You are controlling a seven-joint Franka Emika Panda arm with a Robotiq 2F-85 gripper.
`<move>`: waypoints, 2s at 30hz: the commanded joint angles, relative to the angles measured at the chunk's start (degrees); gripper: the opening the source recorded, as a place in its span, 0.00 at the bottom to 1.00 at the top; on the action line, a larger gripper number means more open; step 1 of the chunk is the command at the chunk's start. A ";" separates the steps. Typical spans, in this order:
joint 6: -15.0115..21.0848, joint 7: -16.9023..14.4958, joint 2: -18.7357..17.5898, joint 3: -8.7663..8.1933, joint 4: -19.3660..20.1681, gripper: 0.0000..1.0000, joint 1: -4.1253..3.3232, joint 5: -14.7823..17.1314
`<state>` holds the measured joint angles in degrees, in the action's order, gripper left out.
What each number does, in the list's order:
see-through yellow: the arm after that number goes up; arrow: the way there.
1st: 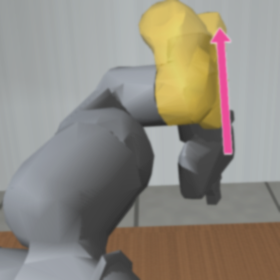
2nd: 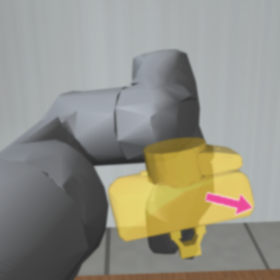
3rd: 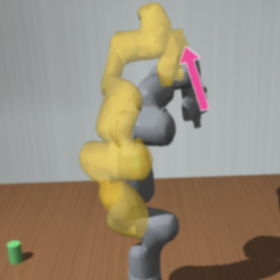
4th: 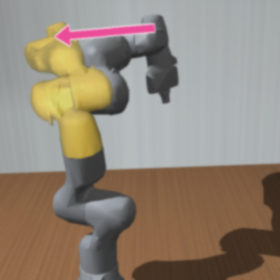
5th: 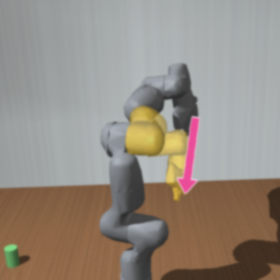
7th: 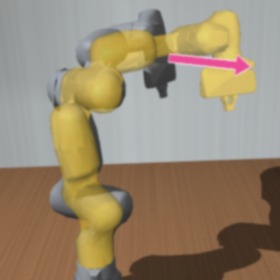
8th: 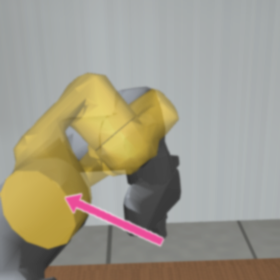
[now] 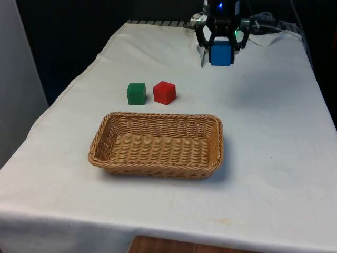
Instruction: Pick up the blue cube and place it into the basket.
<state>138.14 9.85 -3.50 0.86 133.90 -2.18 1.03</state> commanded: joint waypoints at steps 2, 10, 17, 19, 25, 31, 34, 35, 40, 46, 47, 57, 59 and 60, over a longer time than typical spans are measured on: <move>-0.29 0.40 0.00 0.00 -0.29 0.01 0.00 -0.29; -0.97 1.89 0.17 -0.11 -0.69 0.01 0.11 -1.43; -1.89 1.15 -0.63 -0.34 -2.52 0.01 0.34 -1.49; -2.23 0.92 -1.09 -0.52 -3.44 0.01 0.46 -1.38; -3.78 0.23 -2.58 -0.97 -6.76 0.01 0.57 -1.20; -5.16 -0.52 -4.98 -1.60 -10.89 0.01 0.63 -1.03; -6.02 -0.92 -6.76 -2.01 -13.52 0.01 0.69 -0.97; -6.02 -0.92 -6.76 -2.01 -13.52 0.01 0.69 -0.97; -6.47 -1.15 -8.88 -2.64 -16.73 0.01 0.69 -1.20; -8.37 -2.23 -12.49 -3.44 -21.89 0.01 0.92 -0.92; -8.54 -2.35 -13.01 -3.55 -22.63 0.01 0.92 -0.92; -10.26 -3.50 -17.88 -4.93 -29.56 0.01 1.09 -0.92; -10.54 -3.72 -18.96 -5.16 -31.00 0.01 1.09 -0.92; -10.66 -3.84 -19.42 -5.27 -31.63 0.01 1.15 -0.92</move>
<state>128.23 6.47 -22.46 -4.53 102.96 -1.32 -0.17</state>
